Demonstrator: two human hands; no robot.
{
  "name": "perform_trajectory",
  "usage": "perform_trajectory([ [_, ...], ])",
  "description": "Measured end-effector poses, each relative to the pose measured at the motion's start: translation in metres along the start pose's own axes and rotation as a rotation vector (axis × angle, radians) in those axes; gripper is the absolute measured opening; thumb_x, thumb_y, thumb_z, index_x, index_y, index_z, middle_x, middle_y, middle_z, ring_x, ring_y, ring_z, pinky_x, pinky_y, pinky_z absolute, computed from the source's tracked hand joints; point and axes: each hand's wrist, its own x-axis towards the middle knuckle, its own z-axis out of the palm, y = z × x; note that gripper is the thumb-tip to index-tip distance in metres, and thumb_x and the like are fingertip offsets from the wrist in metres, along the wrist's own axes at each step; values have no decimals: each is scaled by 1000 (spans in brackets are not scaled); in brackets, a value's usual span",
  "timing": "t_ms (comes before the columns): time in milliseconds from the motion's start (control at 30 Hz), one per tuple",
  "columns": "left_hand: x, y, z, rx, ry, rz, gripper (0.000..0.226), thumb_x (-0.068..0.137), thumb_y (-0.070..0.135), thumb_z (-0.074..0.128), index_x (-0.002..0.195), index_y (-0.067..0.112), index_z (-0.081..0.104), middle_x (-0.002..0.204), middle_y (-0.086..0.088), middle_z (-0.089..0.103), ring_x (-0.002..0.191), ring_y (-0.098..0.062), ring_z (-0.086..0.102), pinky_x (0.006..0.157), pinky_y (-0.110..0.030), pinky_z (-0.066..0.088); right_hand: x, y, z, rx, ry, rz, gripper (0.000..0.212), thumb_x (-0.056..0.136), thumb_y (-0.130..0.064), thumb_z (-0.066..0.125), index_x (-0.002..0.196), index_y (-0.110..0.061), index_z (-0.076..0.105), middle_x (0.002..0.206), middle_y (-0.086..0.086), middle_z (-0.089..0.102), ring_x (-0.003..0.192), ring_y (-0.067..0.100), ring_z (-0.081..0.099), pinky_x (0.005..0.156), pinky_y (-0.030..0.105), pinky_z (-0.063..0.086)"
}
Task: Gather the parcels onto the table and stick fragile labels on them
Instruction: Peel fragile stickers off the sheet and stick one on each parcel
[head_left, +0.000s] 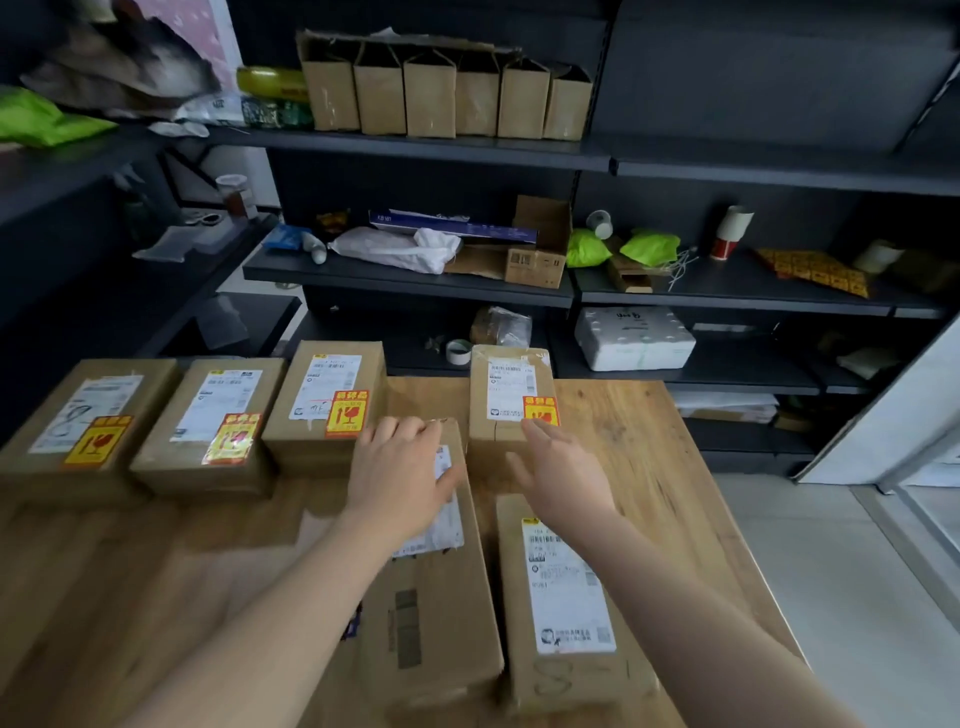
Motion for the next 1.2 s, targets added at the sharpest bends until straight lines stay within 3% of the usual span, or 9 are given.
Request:
perform_trajectory([
  [133, -66, -21, 15, -70, -18, -72, 63, 88, 61, 42, 136, 21, 41, 139, -1, 44, 124, -24, 39, 101, -38, 34, -51, -29, 9, -23, -70, -36, 43, 98, -40, 43, 133, -15, 45, 134, 2, 53, 125, 24, 47, 97, 34, 39],
  [200, -94, -26, 25, -109, -90, -125, 71, 87, 62, 43, 141, 16, 32, 144, -5, 38, 128, -25, 38, 104, -37, 33, -72, -39, 21, -58, -133, -17, 39, 97, -42, 41, 125, -16, 47, 121, 2, 58, 115, 26, 53, 86, 34, 42],
  [267, -115, -30, 39, -212, -195, -198, 79, 86, 63, 44, 143, 12, 26, 144, -6, 39, 127, -24, 41, 104, -36, 37, -90, -49, 33, -83, -186, 23, 39, 97, -44, 41, 124, -17, 47, 114, 2, 60, 108, 25, 55, 85, 34, 44],
  [400, -139, -33, 50, -638, -353, -300, 51, 85, 56, 54, 120, 20, 46, 117, 0, 63, 104, -19, 60, 86, -37, 51, -114, -67, 48, -103, -151, 54, 35, 97, -42, 43, 119, -15, 52, 115, 2, 61, 105, 22, 55, 90, 32, 44],
  [567, -157, -42, 39, -735, -329, -280, 38, 85, 46, 61, 110, 18, 53, 111, 1, 65, 99, -18, 62, 83, -33, 51, -138, -90, 47, -14, -100, 141, 31, 95, -39, 48, 111, -13, 55, 108, 2, 61, 96, 22, 57, 75, 30, 47],
  [700, -188, -58, 24, -796, -315, -252, 37, 84, 47, 63, 107, 19, 55, 103, 5, 67, 91, -14, 63, 81, -36, 53, -166, -113, 41, 13, -17, 123, 28, 93, -39, 53, 102, -14, 57, 101, 1, 63, 90, 20, 57, 66, 26, 38],
  [900, -247, -90, -11, -824, -225, -266, 32, 84, 42, 65, 111, 25, 57, 101, 14, 67, 92, -8, 63, 82, -31, 51, -213, -156, 37, 59, 29, 43, 42, 91, -44, 54, 116, -11, 59, 113, 2, 64, 106, 21, 55, 84, 30, 45],
  [1133, -322, -133, -25, -786, -113, -421, 43, 71, 57, 63, 104, 29, 59, 92, 13, 69, 83, -7, 64, 75, -33, 53, -251, -210, 61, 121, -10, -93, 40, 90, -48, 53, 112, -15, 59, 109, 1, 64, 102, 23, 53, 80, 31, 42],
  [1200, -345, -143, -27, -783, -88, -456, 37, 77, 48, 67, 106, 26, 59, 93, 12, 69, 80, -6, 62, 67, -23, 49, -260, -226, 68, 116, -36, -123, 40, 90, -49, 53, 113, -16, 58, 109, 1, 64, 101, 23, 53, 80, 32, 41],
])
